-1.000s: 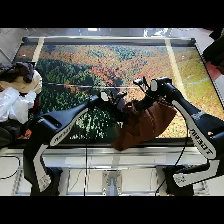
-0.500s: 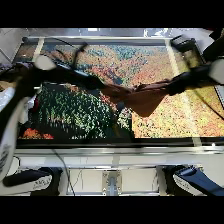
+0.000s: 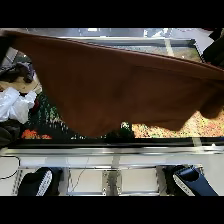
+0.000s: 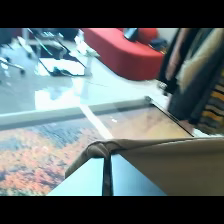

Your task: Fold the shirts.

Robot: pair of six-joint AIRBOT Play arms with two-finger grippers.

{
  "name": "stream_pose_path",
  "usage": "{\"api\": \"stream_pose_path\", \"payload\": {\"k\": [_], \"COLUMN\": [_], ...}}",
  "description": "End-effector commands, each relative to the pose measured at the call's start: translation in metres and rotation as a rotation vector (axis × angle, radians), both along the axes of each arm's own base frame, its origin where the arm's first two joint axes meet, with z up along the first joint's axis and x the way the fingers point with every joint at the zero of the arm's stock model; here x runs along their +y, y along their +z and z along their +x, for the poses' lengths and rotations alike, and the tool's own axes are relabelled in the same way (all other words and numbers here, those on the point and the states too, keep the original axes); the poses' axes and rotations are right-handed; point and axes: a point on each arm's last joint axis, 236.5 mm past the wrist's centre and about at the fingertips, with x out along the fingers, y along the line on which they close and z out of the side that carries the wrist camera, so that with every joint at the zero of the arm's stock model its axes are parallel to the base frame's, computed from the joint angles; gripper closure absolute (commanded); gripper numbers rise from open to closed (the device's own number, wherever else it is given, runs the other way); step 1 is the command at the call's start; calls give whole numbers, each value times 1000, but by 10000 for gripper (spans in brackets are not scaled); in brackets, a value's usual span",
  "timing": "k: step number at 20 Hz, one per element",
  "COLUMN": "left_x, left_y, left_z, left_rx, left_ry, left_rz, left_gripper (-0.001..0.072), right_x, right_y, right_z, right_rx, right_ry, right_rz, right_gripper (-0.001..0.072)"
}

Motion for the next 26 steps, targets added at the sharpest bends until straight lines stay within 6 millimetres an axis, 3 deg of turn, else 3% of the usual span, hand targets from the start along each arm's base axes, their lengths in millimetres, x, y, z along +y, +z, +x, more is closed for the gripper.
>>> {"api": "stream_pose_path", "payload": {"k": [1, 5, 7, 10, 11, 12, 13, 14, 15, 16, 18, 19, 21, 22, 24, 25, 26], "left_x": [23, 41, 43, 36, 35, 36, 36, 40, 51, 66, 104, 125, 175, 194, 208, 201, 182], "left_y": [-1, -103, -169, -290, -326, -360, -381, -391, -384, -365, -312, -289, -267, -269, -307, -336, -368], "left_z": [18, 125, 182, 255, 272, 289, 302, 314, 327, 335, 332, 319, 275, 250, 189, 158, 127], "left_rx": [5, 317, 462, 667, 722, 763, 780, 768, 722, 669, 579, 559, 594, 635, 803, 896, 996], "left_ry": [91, 97, 113, 132, 145, 166, 183, 207, 245, 281, 337, 360, 419, 448, 470, 464, 435], "left_rz": [-13, 46, 82, 123, 99, 70, 36, -5, -57, -111, -204, -204, -142, -130, -159, -193, -267], "left_gripper": [698, 698, 697, 696, 694, 658, 468, 156, 30, 30, 37, 40, 145, 149, 149, 148, 148], "right_x": [15, 50, 68, 106, 120, 132, 142, 147, 147, 139, 110, 84, 9, -34, -92, -110, -122], "right_y": [-21, -135, -193, -272, -298, -320, -337, -345, -345, -336, -299, -276, -240, -225, -202, -195, -192], "right_z": [45, 155, 224, 315, 341, 360, 376, 386, 395, 402, 408, 404, 375, 353, 313, 291, 270], "right_rx": [74, 355, 402, 366, 348, 340, 339, 329, 306, 273, 233, 248, 347, 398, 460, 499, 542], "right_ry": [10, 46, 46, 57, 55, 48, 27, 14, 7, -1, -18, -37, -127, -193, -278, -287, -284], "right_rz": [-23, -145, -163, -81, -12, 61, 158, 213, 226, 206, 147, 94, -16, -36, 10, 36, 51], "right_gripper": [701, 700, 700, 698, 662, 480, 158, 67, 69, 83, 83, 84, 93, 124, 152, 152, 152]}}
